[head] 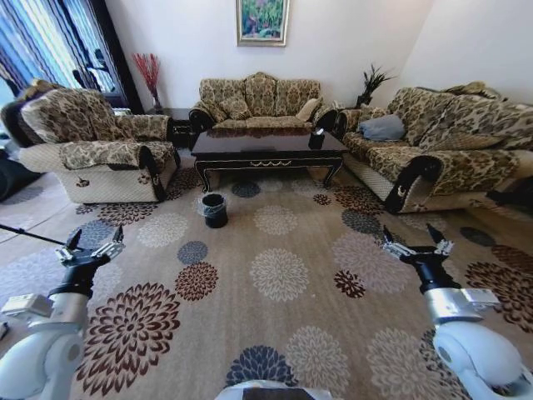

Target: Move to the front of the table and pick up the trash from the floor, then place it into the trash bin.

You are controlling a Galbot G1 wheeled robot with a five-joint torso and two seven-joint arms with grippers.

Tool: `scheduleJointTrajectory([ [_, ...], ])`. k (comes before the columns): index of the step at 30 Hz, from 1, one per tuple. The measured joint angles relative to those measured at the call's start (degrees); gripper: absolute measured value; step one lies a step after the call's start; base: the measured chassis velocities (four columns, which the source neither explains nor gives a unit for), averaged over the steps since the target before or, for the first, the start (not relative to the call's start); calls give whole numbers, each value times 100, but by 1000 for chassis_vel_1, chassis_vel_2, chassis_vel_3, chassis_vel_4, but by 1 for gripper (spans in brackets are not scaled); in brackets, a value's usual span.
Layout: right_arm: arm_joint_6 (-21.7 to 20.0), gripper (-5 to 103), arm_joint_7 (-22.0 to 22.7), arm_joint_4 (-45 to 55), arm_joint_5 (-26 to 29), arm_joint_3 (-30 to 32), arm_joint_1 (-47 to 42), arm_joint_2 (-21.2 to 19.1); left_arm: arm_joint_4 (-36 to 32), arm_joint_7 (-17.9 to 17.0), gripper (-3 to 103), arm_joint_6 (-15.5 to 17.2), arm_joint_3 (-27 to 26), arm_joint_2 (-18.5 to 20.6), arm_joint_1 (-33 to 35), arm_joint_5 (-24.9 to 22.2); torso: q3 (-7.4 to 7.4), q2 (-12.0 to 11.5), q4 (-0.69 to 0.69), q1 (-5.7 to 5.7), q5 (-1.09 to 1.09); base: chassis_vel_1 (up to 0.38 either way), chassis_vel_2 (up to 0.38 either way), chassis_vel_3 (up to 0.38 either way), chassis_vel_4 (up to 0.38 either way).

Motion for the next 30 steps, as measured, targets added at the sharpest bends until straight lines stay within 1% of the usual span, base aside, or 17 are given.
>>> scheduleJointTrajectory([
  [3,0,100,0,-3,5,-8,11,-3,27,2,100,-3,-36,20,-13,-24,30,51,0,21,0,0,0,0,0],
  [7,2,100,-5,-13,7,-41,51,-1,68,5,100,-7,-65,47,-46,-56,106,191,0,85,0,0,0,0,0],
  [8,2,100,-5,-13,7,-41,51,-1,68,5,100,-7,-65,47,-46,-56,106,191,0,85,0,0,0,0,0],
  [14,17,100,-7,17,4,-78,54,3,17,7,100,-4,39,-9,-69,-22,197,348,0,150,1,0,0,0,0],
  [17,-4,100,-1,203,145,-167,15,20,-52,8,100,1,114,-44,-67,22,256,450,0,193,0,0,0,0,0],
  [20,-11,100,-1,287,172,-193,-9,35,-112,8,100,5,130,-55,-62,26,295,516,0,221,-1,0,0,0,0],
  [30,64,100,-83,476,-91,-346,-140,164,-313,13,100,14,179,-133,-12,44,445,787,0,343,0,0,0,0,0],
])
